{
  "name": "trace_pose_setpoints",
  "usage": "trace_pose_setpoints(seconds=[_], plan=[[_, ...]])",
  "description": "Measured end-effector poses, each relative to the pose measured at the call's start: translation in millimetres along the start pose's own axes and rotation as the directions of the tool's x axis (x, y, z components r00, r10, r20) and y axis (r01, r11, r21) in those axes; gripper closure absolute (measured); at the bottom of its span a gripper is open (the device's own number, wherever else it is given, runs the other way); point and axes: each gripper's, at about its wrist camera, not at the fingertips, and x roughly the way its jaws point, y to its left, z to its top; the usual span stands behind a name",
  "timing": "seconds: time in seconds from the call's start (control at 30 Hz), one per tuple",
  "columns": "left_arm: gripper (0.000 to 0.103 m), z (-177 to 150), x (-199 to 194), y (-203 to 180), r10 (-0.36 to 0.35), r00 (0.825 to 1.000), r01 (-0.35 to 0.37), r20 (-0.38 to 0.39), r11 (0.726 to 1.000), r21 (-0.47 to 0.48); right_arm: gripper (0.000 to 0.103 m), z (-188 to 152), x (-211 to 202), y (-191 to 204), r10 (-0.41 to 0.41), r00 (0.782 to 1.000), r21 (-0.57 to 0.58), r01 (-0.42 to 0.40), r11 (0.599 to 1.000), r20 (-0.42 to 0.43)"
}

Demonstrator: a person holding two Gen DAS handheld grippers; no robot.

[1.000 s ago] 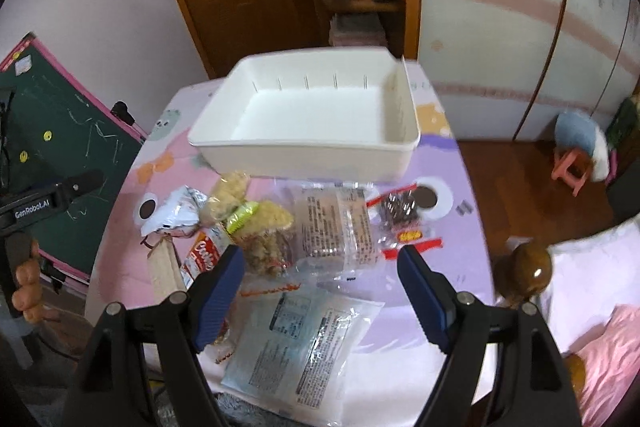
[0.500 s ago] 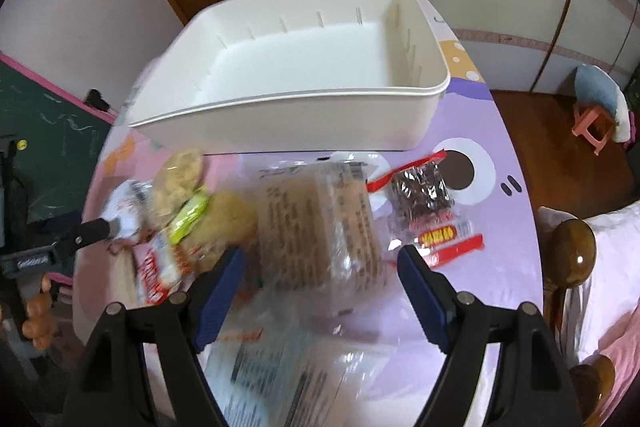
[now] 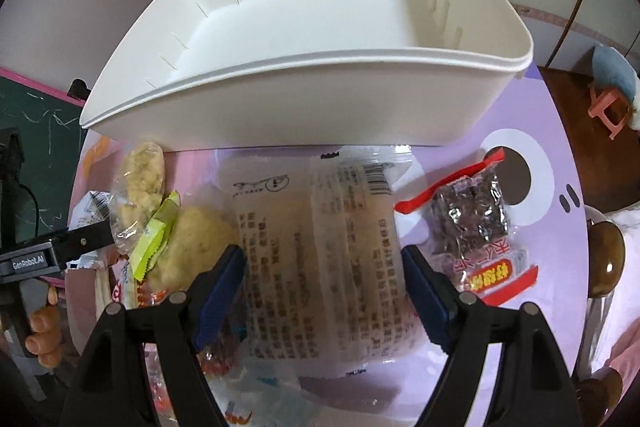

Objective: Organize snacks
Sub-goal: 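Grasp the white printed chip bag with the left tool while the right tool grasps the clear pastry bag, then carry both bags into the white basket and open both tools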

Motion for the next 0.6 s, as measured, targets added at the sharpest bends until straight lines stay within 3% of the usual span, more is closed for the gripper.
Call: trace_pose_setpoints(seconds=[0.03,0.1,0.2,0.27,0.43,0.53,0.6], plan=[[0.004,1,1,2,-0.018,1.0,0.018,-0.004,1.0,-0.009,0.024,1,1,2,-0.004,1.0,-0.002,0.004,1.0,0.0],[0.021,2,3,6,-0.069,0.998,0.068,-0.013,0.997,-0.027,0.027,0,1,4,-0.015,1.0,-0.007,0.015,1.0,0.005],[0.03,-2,0,3,-0.087,0.996,0.087,-0.002,0.996,-0.018,0.035,-2,-4,7,-0.025,0.999,-0.021,0.026,0.999,0.022],[0.033,-6,-5,-2,-0.067,0.998,0.067,0.022,0.998,0.006,0.04,-5,-8,8,-0.024,0.999,-0.018,0.024,1.0,0.032],[0.034,-18,-39,-14,-0.047,0.99,0.039,0.133,0.997,0.059,0.041,-12,-26,8,0.001,0.998,-0.005,0.0,1.0,0.064],[0.034,-24,-70,-24,-0.043,0.975,0.022,0.218,0.995,0.098,0.041,-17,-44,10,0.008,0.995,-0.011,-0.007,1.0,0.097],[0.034,-32,-99,-30,-0.047,0.955,0.01,0.291,0.992,0.125,0.041,-21,-62,11,0.018,0.991,-0.015,-0.016,1.0,0.13]])
